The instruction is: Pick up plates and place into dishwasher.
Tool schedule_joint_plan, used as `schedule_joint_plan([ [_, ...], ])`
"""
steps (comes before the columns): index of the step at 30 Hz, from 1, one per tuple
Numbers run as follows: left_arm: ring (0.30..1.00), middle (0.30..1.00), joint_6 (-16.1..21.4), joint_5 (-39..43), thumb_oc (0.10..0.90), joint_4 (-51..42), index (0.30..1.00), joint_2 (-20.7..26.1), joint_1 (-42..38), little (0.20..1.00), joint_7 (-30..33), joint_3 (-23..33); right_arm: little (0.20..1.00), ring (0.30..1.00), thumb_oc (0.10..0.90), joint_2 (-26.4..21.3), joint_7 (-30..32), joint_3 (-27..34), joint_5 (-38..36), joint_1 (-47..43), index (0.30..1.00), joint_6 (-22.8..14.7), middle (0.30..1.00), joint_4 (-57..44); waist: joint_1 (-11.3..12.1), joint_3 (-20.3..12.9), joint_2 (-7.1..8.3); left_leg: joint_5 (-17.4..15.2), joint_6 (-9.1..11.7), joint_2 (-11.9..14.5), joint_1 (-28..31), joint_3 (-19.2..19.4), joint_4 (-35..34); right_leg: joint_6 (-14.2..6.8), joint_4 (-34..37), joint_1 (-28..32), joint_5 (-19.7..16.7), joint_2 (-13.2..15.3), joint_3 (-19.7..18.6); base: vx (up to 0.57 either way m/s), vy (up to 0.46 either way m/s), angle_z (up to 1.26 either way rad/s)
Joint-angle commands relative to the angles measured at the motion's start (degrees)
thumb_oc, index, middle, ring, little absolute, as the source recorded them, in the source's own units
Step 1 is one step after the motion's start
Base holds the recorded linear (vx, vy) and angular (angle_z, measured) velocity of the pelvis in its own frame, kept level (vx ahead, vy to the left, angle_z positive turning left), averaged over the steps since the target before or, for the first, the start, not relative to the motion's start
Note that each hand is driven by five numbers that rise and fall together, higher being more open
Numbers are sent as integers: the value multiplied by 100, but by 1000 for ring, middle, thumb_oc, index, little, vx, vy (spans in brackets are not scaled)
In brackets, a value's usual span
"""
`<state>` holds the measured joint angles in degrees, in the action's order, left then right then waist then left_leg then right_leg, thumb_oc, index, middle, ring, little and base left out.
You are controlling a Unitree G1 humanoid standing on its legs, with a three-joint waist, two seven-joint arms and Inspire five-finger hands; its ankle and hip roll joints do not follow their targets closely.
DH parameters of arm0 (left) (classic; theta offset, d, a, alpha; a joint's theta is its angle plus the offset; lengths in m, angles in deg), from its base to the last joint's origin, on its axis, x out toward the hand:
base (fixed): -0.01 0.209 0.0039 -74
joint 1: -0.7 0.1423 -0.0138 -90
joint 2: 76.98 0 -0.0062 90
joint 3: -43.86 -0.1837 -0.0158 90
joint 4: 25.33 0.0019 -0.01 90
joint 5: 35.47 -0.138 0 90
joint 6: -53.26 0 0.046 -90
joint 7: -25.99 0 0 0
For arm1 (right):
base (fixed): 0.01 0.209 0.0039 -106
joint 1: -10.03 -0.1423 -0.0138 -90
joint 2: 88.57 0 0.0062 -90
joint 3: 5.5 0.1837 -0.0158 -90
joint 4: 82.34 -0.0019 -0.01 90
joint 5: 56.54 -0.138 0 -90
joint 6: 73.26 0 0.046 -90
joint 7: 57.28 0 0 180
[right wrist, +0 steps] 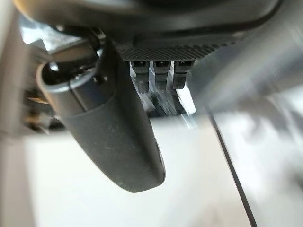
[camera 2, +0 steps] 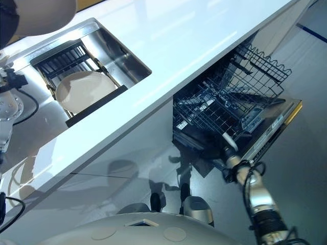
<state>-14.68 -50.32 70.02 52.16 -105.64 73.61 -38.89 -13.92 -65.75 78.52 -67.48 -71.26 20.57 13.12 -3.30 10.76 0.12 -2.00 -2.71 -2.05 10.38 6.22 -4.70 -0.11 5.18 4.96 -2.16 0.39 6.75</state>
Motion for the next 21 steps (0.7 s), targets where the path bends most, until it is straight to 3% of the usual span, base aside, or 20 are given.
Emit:
schedule_joint_plan([
  [1, 300, 300, 333, -661, 100, -123, 300, 340, -21, 200, 803, 553, 900, 900, 800, -365, 885, 1265, -135, -711, 900, -1165, 900, -1195, -64, -635, -179, -146, 419, 173, -617, -144, 376, -74, -871, -178, 1083, -213, 163, 1, 13, -15],
  [6, 300, 300, 303, -883, 100, -157, 300, 208, -9, 200, 689, 567, 900, 900, 800, -438, 374, 1949, -1646, -1188, 900, -1634, 900, -1706, -85, -646, -195, -239, 417, 150, -642, -163, 495, -49, -940, -201, 1148, -197, 112, 10, 29, -7],
  [7, 300, 300, 304, -816, 100, -87, 300, 220, -98, 200, 595, 509, 900, 900, 800, -438, 168, 2072, -2250, -1313, 900, -1658, 900, -1740, -97, -672, -198, -250, 416, 140, -643, -156, 500, -54, -950, -207, 1156, -189, 108, 18, 41, -5],
  [11, 300, 300, 257, -693, 100, 47, 300, 248, -304, 200, 320, 382, 900, 900, 800, -314, -480, 2223, -3120, -1498, 900, -1332, 900, -1765, -115, -732, -193, -244, 411, 115, -635, -135, 456, -63, -947, -216, 1166, -170, 129, 23, 50, -6],
  [15, 300, 300, 260, -760, 100, 168, 300, 206, -396, 200, 127, 221, 900, 900, 800, -302, -702, 2235, -3304, -1572, 900, -1318, 900, -1637, -100, -804, -172, -216, 420, 102, -626, -124, 391, -85, -896, -199, 1150, -153, 159, 41, 39, -5],
  [18, 300, 300, 280, -880, 100, 245, 300, 136, -419, 200, 67, 121, 900, 900, 800, -170, -1230, 2171, -3660, -1575, 900, -613, 900, -1497, -92, -832, -153, -215, 421, 93, -613, -133, 371, -100, -902, -193, 1152, -142, 177, 47, 31, -3],
  [21, 300, 300, 286, -877, 100, 233, 300, 98, -375, 200, 47, 64, 900, 900, 800, -139, -1811, 1965, -3477, -1374, 900, 660, 900, -1192, -101, -844, -119, -187, 405, 83, -592, -159, 317, -110, -945, -213, 1164, -126, 189, 30, 29, 2],
])
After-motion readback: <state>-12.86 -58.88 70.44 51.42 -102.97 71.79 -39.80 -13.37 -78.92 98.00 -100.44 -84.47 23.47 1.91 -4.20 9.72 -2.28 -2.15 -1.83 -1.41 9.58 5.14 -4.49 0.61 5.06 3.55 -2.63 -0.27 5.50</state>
